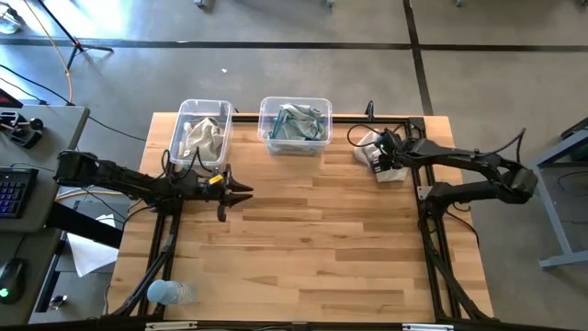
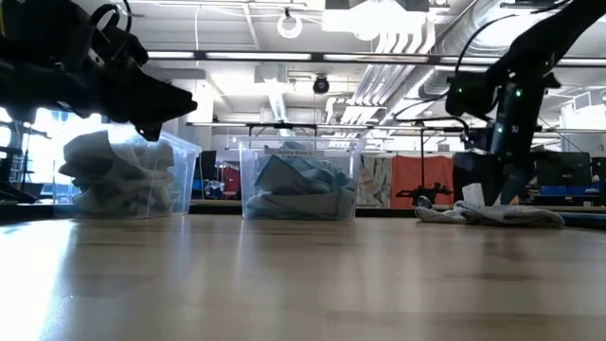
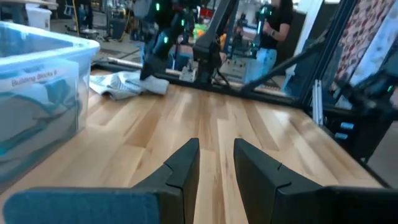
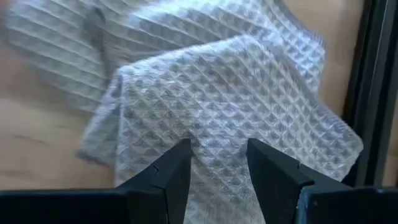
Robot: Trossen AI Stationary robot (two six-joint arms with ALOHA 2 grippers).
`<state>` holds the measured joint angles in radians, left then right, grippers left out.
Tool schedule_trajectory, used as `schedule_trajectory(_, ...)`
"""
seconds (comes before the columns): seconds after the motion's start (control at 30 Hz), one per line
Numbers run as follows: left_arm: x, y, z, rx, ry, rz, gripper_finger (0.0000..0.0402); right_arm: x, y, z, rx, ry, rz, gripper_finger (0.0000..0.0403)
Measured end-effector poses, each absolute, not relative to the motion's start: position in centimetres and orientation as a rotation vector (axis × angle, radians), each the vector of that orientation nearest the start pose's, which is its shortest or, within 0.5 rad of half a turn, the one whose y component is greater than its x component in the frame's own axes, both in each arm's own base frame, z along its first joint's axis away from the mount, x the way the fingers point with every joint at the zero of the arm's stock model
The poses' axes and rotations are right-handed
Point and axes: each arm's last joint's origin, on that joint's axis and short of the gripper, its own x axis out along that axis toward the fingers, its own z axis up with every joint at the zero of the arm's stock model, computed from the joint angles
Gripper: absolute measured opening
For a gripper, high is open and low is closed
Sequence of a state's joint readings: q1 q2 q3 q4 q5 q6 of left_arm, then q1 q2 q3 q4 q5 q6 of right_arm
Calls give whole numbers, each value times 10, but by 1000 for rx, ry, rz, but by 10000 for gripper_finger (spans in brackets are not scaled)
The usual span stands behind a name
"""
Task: Sort microfiber towel by color & place in baskets
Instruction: Put the brown microfiber cloth into the left transparent bin
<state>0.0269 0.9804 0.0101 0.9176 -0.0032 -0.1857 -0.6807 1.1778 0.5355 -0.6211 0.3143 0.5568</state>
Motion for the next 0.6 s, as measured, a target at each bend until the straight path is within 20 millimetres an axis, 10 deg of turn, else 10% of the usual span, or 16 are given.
schedule_trajectory(0.6, 145, 2, 165, -287, -24, 17, 85, 136, -130, 123, 767, 1033, -1152, 152)
